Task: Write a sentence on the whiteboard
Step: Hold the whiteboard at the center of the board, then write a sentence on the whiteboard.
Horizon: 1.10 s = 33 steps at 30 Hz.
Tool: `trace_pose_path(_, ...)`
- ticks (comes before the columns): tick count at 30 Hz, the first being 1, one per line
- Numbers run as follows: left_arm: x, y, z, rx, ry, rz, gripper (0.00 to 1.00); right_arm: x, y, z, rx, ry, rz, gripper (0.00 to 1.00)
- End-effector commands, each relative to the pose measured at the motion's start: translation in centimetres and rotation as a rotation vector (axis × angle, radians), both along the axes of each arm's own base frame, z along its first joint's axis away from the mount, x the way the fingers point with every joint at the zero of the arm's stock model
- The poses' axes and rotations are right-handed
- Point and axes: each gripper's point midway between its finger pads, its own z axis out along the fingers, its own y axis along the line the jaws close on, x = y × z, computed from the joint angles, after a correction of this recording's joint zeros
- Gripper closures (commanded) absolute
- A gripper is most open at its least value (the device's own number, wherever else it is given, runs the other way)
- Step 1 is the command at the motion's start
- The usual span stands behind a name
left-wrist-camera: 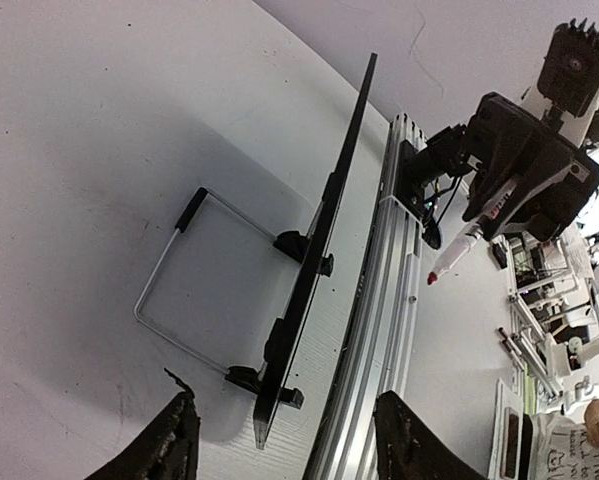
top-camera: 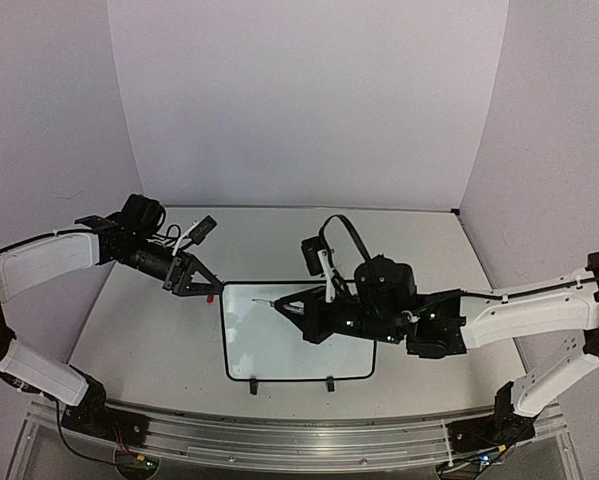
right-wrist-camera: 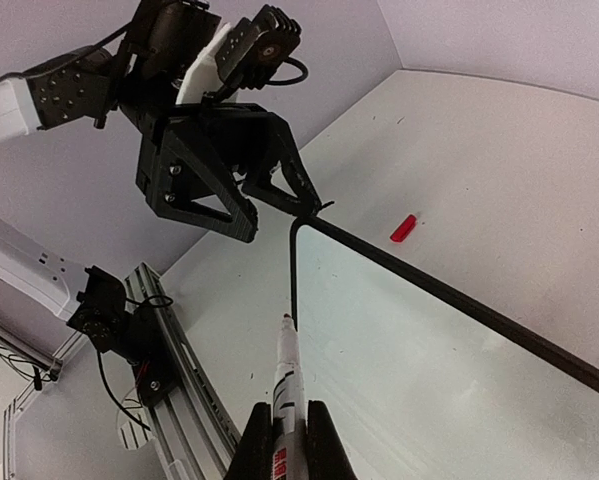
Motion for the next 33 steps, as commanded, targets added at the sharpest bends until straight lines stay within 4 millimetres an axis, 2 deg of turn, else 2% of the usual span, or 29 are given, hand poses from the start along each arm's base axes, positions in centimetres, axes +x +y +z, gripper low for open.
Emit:
trace_pose_path(1, -1.2, -0.6, 0.6, -0.007, -0.018, -0.06, 0.52, 0.8, 2.0, 2.0, 0.087, -0.06, -0.069, 1.0)
trace_pose_path(5, -1.3, -0.4, 0.7, -0.005, -0.035, -0.057, 0.62, 0.9, 3.0, 0.8, 0.076, -0.064, -0.097, 1.0)
trace_pose_path(10, -1.4, -0.6, 0.6, 0.006, -0.044, -0.059, 0.74, 1.0, 3.9, 0.5, 0.073, -0.088, -0.126, 1.0)
trace_pose_path(20, -1.1, -0.9, 0.2, 0.031, -0.073, -0.049, 0.78, 1.1, 5.1, 0.2, 0.08, -0.105, -0.138, 1.0)
trace_pose_path(22, -1.1, -1.0, 0.1, 0.035, -0.073, -0.049, 0.81, 1.2, 5.1, 0.0, 0.08, -0.104, -0.147, 1.0)
trace_pose_path(28, -0.8, -0.9, -0.7, 0.071, -0.083, -0.034, 0.99, 1.5, 4.8, -0.2, 0.086, -0.104, -0.173, 1.0)
trace_pose_path(33, -0.5, -0.8, -1.4, 0.098, -0.085, -0.021, 1.0, 1.4, 4.9, -0.2, 0.101, -0.103, -0.165, 1.0)
